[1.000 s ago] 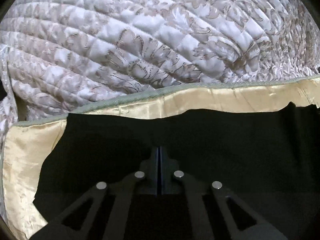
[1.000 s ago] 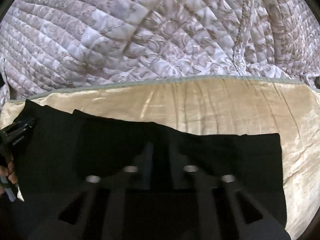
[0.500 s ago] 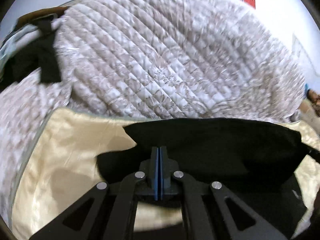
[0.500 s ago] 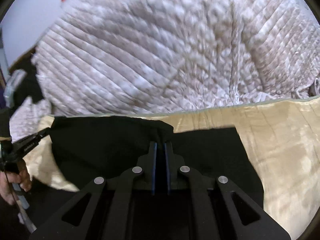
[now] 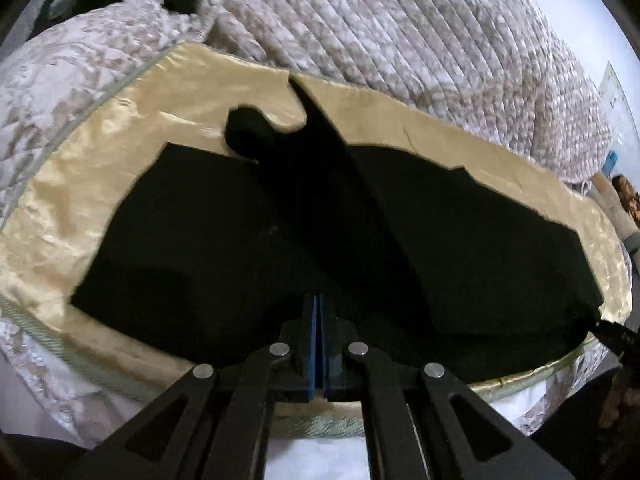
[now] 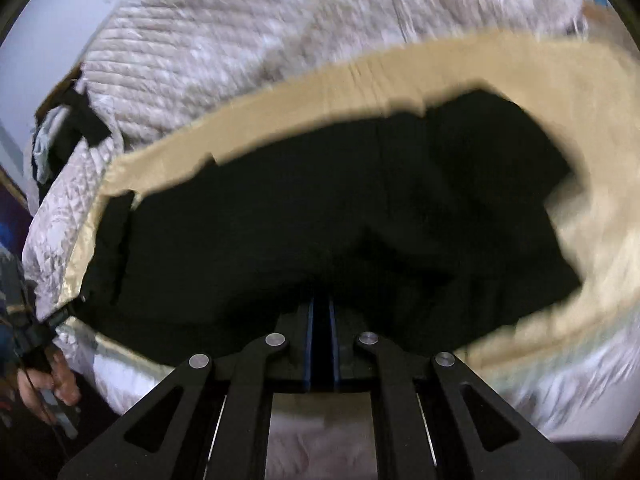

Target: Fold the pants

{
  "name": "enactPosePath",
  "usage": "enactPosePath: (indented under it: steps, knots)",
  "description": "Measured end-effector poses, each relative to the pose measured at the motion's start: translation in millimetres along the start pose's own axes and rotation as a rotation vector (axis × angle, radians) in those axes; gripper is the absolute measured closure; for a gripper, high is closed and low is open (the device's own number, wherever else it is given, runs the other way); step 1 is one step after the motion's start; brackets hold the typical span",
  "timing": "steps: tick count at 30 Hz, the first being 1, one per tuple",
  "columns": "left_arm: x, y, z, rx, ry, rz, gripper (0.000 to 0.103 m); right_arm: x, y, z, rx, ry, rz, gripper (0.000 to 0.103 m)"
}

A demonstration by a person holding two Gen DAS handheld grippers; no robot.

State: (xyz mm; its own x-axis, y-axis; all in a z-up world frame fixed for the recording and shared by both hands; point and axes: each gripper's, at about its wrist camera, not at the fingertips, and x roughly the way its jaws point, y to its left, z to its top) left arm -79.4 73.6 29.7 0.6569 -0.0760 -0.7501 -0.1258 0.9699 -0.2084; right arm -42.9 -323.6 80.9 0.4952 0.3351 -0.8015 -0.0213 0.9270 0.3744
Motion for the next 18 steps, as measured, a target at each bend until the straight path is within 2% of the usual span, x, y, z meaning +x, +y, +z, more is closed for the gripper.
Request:
enactPosePath:
  steps: [1,2,3,4,5,6,12,18]
  knots:
    - [-5,1,3,-0.010,-0.021,-0.008,0.094,-3,-2,-1,0.014,-0.010,0.010,0.093]
    - [-10,2,8,-0.019,-0.042,-0.010,0.080,-7,-5,-2,0.036,-0.025,0.022,0.085]
    - [-13,1,13,-0.023,-0.060,-0.018,0.069,-10,-8,-4,0.057,-0.035,0.038,0.073]
    - [-14,1,18,-0.029,-0.071,-0.026,0.050,-12,-10,-6,0.077,-0.043,0.054,0.064]
    - [-11,1,24,-0.038,-0.076,-0.036,0.046,-14,-13,-8,0.097,-0.053,0.065,0.048]
    - [-8,1,31,-0.048,-0.076,-0.051,0.046,-15,-17,-8,0.120,-0.067,0.078,0.040]
    - [33,-8,66,-0.064,-0.039,-0.065,0.046,-15,-30,-1,0.212,-0.114,0.110,0.040]
    - [65,-12,86,-0.051,-0.015,-0.005,0.046,-23,-48,3,0.312,-0.169,0.109,0.040]
